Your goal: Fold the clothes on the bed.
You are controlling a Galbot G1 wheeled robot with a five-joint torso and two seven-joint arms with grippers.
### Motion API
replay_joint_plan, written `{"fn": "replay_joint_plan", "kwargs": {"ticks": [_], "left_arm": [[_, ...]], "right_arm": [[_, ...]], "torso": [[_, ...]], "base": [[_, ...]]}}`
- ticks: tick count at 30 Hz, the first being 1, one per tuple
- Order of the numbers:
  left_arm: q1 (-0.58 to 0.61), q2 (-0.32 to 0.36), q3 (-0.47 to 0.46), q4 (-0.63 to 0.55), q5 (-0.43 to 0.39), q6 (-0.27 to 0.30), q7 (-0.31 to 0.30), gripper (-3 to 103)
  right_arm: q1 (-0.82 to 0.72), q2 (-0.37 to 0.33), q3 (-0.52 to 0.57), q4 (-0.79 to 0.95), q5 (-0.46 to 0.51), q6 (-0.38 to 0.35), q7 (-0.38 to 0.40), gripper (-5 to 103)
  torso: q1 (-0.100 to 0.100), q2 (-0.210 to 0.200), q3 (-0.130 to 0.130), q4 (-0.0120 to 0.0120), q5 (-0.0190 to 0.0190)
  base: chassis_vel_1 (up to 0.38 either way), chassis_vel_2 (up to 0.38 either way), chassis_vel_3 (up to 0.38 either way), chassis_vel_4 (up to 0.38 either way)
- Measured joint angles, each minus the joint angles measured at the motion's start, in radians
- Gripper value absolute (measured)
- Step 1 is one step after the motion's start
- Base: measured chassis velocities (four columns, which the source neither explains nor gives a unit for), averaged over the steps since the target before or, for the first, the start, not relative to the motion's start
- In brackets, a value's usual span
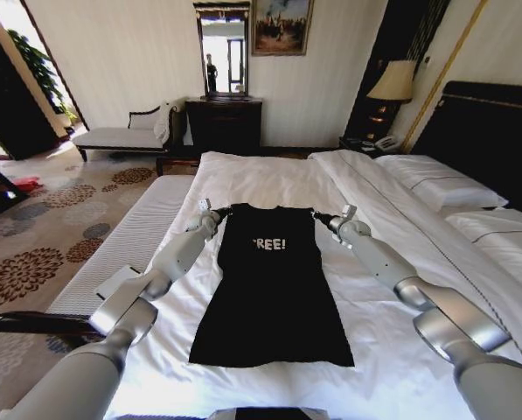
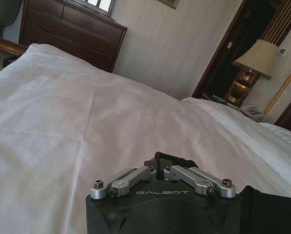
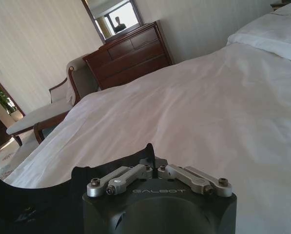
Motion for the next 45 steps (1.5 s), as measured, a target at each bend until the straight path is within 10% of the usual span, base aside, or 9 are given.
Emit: {"fn": "replay_joint_plan", "kwargs": {"ticks": [19,45], "left_arm": [[-0.108,-0.002,0.042,0.08,-0.008,-0.009,0.029,1],[0.206,0.227,0.039,-0.525,-0.026,-0.072,-0.074,1]], "right_arm": [[0.071,0.054,-0.057,-0.076,0.014,0.043,-0.021,0],[-0.242,-0.212,0.085,0.364,-0.18,0.312,-0.162,0]], "torso": [[0.0,0.0,0.0,0.0003,0.0001],[0.0,0.0,0.0,0.0004,0.0001]], "base": [[0.0,0.0,0.0,0.0],[0.0,0.0,0.0,0.0]]}}
